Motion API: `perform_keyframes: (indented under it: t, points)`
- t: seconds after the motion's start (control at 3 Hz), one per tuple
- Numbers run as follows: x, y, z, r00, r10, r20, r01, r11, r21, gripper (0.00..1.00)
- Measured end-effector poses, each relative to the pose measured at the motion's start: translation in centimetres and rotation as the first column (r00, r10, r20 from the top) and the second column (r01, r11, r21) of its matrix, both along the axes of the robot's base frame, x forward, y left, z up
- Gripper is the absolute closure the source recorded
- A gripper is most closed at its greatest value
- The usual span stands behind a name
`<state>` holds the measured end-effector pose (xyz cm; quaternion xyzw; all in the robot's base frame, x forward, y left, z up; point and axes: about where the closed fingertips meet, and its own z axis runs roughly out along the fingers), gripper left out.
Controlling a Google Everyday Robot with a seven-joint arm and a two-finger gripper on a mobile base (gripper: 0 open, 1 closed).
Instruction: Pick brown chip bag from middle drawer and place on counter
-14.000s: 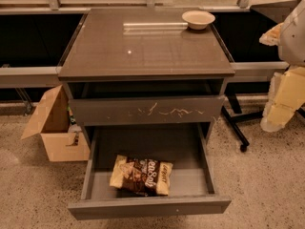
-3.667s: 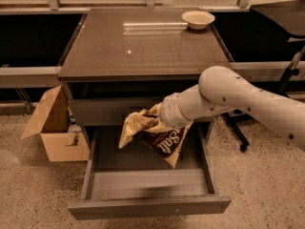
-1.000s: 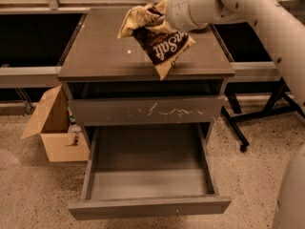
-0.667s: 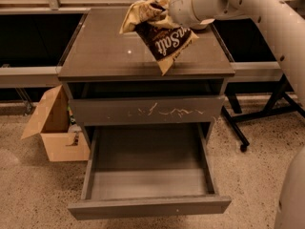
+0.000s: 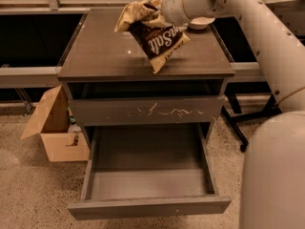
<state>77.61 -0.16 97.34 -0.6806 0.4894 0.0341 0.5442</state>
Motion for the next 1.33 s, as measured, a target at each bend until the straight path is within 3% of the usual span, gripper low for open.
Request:
perform_keyframes:
  t: [0.33,1.0,1.33]
  points:
    - [2.9,1.3,-0.9,0.9997,0.012,-0.022,-0.011,0.999,0.032,0.98]
    - [5.5,2.8,-2.8,0.9983,0.041,-0.041,-0.038,0.996,0.075,0.51]
    - [5.6,2.8,-2.7,0.9985,0.040,-0.038,-0.037,0.996,0.078,0.22]
